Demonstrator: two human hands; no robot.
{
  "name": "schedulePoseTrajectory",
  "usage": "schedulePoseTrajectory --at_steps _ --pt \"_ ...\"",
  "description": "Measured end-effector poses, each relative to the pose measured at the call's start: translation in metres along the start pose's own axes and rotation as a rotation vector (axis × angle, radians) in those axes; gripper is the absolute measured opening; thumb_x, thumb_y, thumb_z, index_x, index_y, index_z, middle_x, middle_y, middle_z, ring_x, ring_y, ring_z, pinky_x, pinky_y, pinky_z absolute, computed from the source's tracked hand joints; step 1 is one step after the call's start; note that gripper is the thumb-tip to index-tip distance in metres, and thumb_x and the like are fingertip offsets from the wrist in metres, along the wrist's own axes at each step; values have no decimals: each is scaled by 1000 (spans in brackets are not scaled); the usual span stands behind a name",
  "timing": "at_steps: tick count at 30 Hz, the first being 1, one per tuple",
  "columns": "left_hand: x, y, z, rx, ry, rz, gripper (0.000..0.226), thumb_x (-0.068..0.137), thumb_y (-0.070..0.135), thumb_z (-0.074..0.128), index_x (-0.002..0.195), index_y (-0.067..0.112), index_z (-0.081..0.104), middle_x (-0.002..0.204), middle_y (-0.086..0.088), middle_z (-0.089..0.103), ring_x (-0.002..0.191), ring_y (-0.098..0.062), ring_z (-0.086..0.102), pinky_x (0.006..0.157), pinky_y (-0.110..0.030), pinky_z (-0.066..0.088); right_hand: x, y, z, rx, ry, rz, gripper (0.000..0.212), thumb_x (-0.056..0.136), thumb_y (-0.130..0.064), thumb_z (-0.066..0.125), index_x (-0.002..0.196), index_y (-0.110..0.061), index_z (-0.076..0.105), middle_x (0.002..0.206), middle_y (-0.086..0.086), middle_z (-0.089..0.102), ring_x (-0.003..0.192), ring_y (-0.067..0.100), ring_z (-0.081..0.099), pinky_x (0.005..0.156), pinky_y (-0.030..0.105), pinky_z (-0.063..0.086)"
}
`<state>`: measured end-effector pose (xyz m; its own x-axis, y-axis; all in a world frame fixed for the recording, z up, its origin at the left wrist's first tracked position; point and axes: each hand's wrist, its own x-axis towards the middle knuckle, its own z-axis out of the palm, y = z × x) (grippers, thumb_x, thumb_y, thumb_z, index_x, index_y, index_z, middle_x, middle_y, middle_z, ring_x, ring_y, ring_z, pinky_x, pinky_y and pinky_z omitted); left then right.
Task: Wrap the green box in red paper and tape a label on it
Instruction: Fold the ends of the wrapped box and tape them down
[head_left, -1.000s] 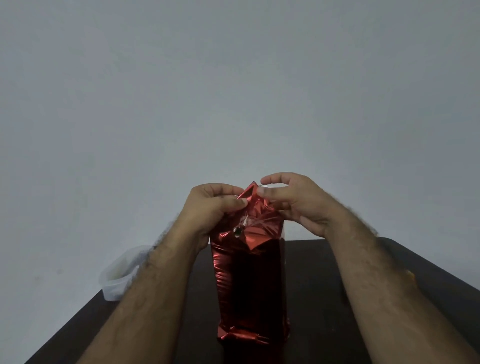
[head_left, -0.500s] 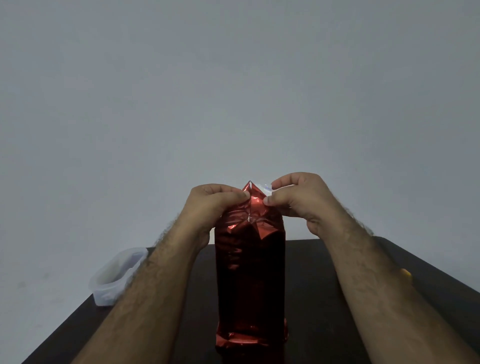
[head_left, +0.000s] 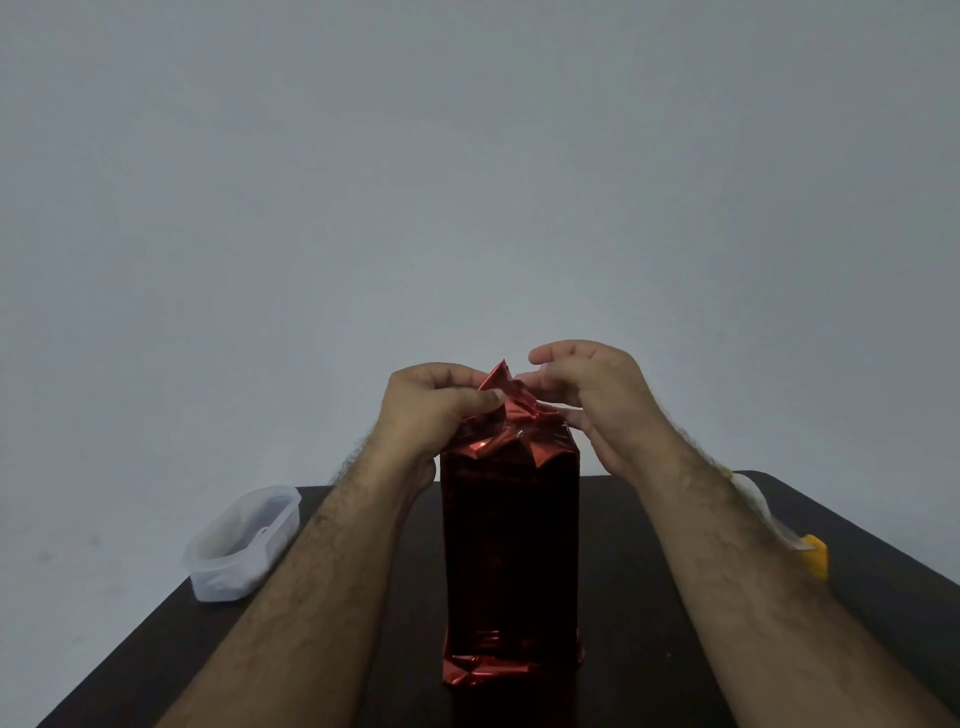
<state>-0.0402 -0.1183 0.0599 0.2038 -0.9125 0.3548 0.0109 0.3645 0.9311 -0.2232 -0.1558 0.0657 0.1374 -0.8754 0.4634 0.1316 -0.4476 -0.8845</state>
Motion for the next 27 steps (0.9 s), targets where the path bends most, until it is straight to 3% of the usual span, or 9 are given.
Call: schedulePoseTrajectory --at_steps 5,9,15,20,25,27 --pt "1 -2 1 -16 -2 -19 17 79 -6 84 94 -4 78 92 -29 77 75 -33 73 76 -45 64 3 7 -9 74 -21 47 32 86 2 81 113 -11 70 103 5 81 90 18 77 71 35 58" --pt "1 -2 2 -22 -4 -19 17 79 -5 84 95 -5 77 93 -29 77 75 -33 73 75 -42 63 6 12 -13 97 -58 139 23 88 -11 83 108 -15 73 97 5 79 86 19 74 67 34 58" --pt "0 -1 5 -22 -22 -13 16 80 -6 83 96 -5 78 91 -27 78 74 -32 74 72 -41 65 4 12 -15 52 -101 233 32 84 -8 85 114 -13 77 100 10 81 87 20 77 82 38 60" --pt "1 -2 6 -21 -8 -7 16 79 -5 84 94 -5 77 90 -28 77 73 -32 73 73 -42 64 4 11 -13 162 -75 228 43 81 -5 86 121 -10 71 111 8 80 95 20 77 90 44 59" --pt "3 -3 6 -29 -10 -4 16 81 4 86 89 -6 76 82 -21 76 70 -29 71 71 -38 60 4 3 -16 209 -90 235 28 90 -23 81 115 -13 73 108 7 78 89 19 76 73 35 59" --pt "3 -2 6 -36 -29 9 20 81 9 87 90 -6 77 87 -22 77 73 -30 72 74 -40 61 4 2 -17 188 -67 242 31 94 -29 78 118 -11 72 107 9 79 87 20 76 72 35 60"
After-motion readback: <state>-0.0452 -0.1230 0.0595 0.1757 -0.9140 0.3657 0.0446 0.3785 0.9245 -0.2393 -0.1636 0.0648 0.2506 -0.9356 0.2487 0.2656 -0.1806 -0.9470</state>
